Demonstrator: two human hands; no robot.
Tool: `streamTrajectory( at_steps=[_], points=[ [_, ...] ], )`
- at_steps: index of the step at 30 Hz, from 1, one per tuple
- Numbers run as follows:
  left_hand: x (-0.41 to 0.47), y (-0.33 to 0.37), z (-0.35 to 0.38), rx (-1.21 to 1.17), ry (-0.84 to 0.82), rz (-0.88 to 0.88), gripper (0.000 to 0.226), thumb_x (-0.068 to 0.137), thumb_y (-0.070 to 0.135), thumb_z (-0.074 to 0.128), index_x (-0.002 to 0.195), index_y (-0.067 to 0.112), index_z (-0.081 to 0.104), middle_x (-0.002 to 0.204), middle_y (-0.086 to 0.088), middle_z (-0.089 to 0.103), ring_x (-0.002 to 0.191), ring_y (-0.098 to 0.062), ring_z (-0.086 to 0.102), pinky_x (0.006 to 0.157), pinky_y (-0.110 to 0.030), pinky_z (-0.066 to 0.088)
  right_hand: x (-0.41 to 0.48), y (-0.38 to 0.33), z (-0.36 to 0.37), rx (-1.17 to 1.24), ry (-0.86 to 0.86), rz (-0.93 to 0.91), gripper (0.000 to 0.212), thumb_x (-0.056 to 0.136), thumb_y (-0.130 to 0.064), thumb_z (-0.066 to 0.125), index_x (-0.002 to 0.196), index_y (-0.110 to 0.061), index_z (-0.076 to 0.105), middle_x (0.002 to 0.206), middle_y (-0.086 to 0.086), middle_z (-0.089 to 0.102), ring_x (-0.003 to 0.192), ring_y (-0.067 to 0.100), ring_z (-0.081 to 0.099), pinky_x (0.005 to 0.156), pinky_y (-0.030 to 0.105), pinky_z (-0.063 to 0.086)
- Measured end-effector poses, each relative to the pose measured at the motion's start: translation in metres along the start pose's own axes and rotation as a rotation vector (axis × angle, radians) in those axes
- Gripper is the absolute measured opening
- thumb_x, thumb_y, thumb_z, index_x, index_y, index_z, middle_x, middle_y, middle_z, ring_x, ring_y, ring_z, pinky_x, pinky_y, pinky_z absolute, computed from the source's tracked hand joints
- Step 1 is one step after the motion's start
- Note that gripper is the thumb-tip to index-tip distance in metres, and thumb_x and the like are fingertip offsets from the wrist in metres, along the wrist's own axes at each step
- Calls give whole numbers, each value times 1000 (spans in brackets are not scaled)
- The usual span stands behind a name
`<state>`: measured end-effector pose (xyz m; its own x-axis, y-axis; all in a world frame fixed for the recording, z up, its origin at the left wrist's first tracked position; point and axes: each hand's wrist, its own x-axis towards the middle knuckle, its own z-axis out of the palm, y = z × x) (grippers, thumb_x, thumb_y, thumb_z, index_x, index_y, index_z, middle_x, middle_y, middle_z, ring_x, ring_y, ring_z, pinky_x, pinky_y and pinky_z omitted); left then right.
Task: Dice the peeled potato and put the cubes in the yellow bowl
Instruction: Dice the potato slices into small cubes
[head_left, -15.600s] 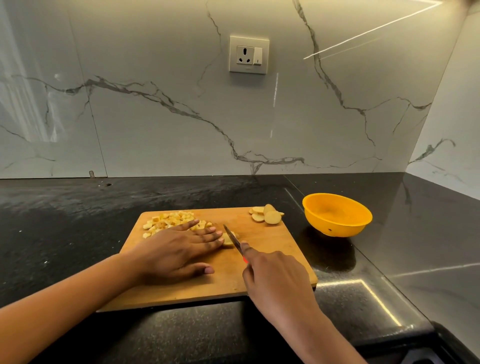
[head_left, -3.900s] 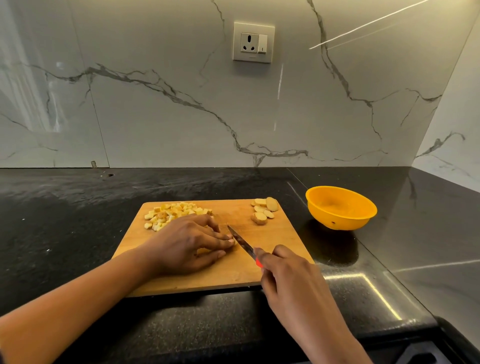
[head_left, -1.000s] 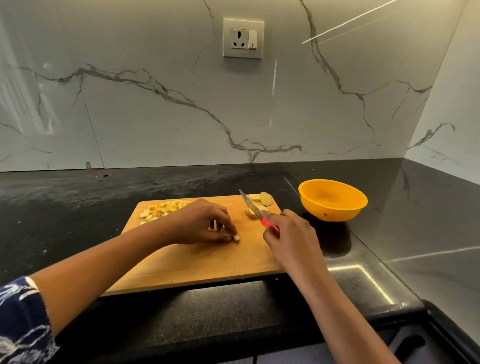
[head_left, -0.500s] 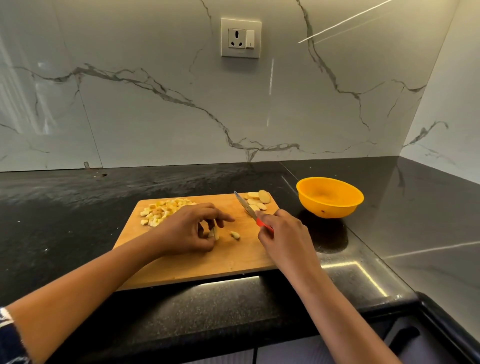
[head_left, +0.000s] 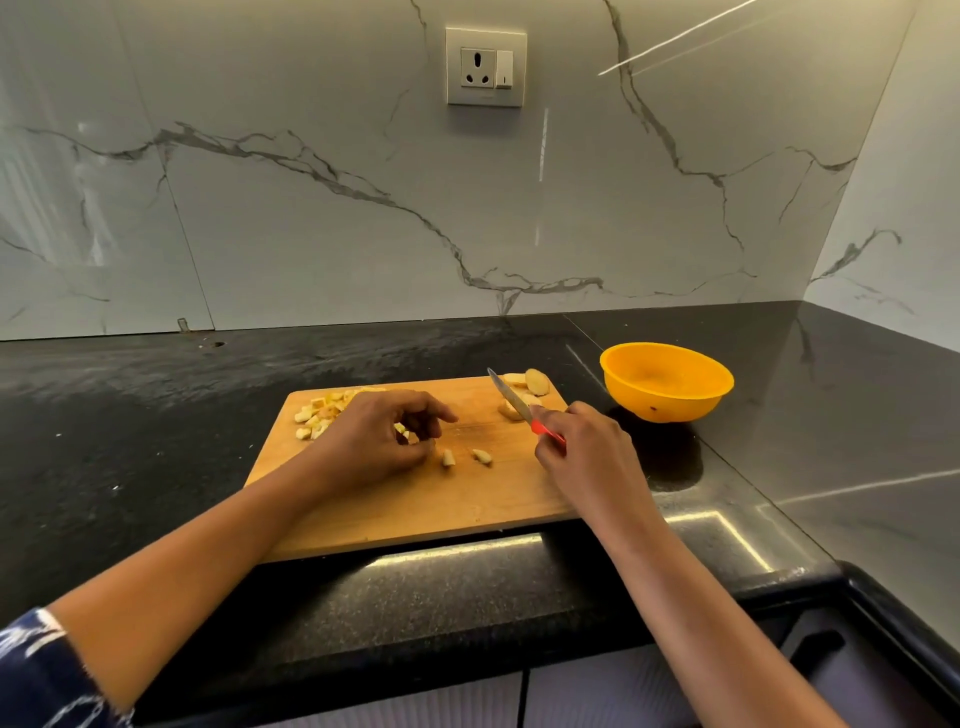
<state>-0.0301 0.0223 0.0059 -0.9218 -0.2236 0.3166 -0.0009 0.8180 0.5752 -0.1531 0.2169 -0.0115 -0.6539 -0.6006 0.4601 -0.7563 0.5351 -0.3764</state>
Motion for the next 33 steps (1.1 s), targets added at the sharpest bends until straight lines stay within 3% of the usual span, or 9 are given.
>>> streamTrajectory(
  at_steps=[7,10,17,21,25,30,33],
  points=[
    [3,1,0,-218,27,-183,31,77,5,73,97,28,67,83,1,68,69,-8,65,73,-24,56,1,6,0,16,33,28,40,95,-24,56,134,-27,54,95,-6,52,83,6,47,71,20,39],
    [3,-1,-3,-285,32,-234,26,74,13,76,96,24,69,88,-1,69,78,-14,68,81,-29,56,1,6,0,17,32,36,41,95,-25,57,135,-28,53,96,-6,53,83,6,47,72,20,41],
    [-5,0,-23,56,-46,-91,27,76,18,74,97,33,66,89,12,69,85,4,61,72,-6,47,0,3,-3,22,19,23,41,94,-24,57,135,-28,53,93,-7,51,81,6,48,72,21,43],
    [-12,-3,-31,133,-70,-87,28,77,24,73,99,38,64,95,20,63,89,-1,59,69,-6,45,-8,-2,-5,34,13,-11,41,95,-24,56,135,-29,53,94,-9,48,80,6,47,67,20,37],
    [-15,-4,-23,212,-81,-53,26,79,29,71,103,35,66,91,26,58,87,2,55,70,-5,41,-23,-16,-6,61,12,-73,42,95,-24,54,136,-31,51,99,-7,54,81,8,52,69,23,45],
    [-13,-4,-10,294,-44,-35,14,81,32,70,95,29,73,91,13,64,83,-3,57,68,-9,43,-40,-34,-7,87,-28,-121,44,97,-27,49,141,-34,44,96,-10,49,80,7,48,65,17,38],
    [-14,-2,-4,331,37,-86,14,81,36,70,89,25,74,82,15,60,76,-3,55,62,-9,39,-48,-45,-12,97,-54,-148,45,99,-29,45,143,-35,40,101,-11,48,84,6,49,68,17,38]
  ],
)
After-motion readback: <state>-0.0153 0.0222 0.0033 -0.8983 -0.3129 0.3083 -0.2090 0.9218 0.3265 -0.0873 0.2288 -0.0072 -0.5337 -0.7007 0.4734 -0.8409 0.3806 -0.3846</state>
